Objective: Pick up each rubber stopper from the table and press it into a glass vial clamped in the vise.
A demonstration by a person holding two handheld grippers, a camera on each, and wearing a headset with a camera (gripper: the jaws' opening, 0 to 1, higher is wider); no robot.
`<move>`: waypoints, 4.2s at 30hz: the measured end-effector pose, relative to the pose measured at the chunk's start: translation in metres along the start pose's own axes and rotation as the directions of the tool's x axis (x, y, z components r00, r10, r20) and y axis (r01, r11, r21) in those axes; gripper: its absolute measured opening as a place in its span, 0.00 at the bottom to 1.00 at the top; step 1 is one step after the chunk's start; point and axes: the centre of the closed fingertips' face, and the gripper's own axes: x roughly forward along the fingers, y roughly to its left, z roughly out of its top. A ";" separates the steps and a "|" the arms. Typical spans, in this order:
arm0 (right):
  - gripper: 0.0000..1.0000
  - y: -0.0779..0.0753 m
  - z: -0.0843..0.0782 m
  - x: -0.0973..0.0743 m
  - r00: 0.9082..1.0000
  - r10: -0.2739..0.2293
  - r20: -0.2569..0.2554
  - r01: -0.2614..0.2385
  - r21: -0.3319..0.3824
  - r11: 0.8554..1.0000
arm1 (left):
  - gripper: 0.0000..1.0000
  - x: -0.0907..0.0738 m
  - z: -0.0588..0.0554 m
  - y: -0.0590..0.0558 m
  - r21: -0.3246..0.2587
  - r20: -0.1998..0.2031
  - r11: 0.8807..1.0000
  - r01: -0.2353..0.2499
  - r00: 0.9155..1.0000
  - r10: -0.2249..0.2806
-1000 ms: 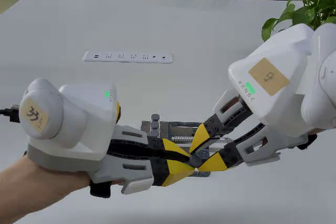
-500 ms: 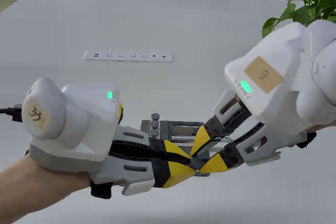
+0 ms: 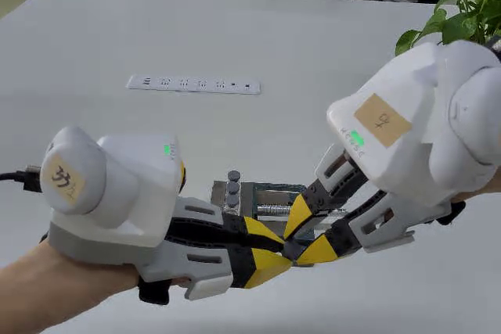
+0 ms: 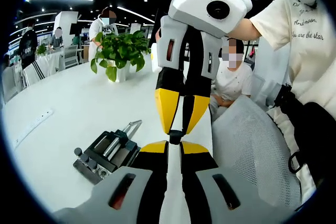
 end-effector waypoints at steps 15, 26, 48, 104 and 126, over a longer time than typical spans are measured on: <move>0.06 -0.017 -0.015 0.012 0.999 0.018 -0.047 -0.018 -0.004 1.000 | 0.69 -0.015 -0.035 0.035 -0.091 -0.051 0.974 -0.209 0.977 0.205; 0.06 -0.037 -0.025 0.024 0.996 0.038 -0.083 -0.041 -0.030 0.999 | 0.99 -0.034 -0.050 0.057 -0.140 -0.067 0.933 -0.331 0.944 0.325; 0.06 -0.089 -0.040 0.057 0.982 0.073 -0.175 -0.096 -0.123 0.988 | 0.99 -0.054 -0.071 0.075 -0.192 -0.071 0.902 -0.387 0.922 0.380; 0.05 -0.096 -0.049 0.097 0.933 0.155 -0.326 -0.255 -0.290 0.922 | 0.95 -0.059 -0.087 0.073 -0.258 -0.076 0.879 -0.402 0.915 0.396; 0.03 -0.099 -0.049 0.100 0.909 0.191 -0.370 -0.256 -0.137 0.957 | 0.94 -0.058 -0.089 0.073 -0.263 -0.074 0.878 -0.401 0.915 0.396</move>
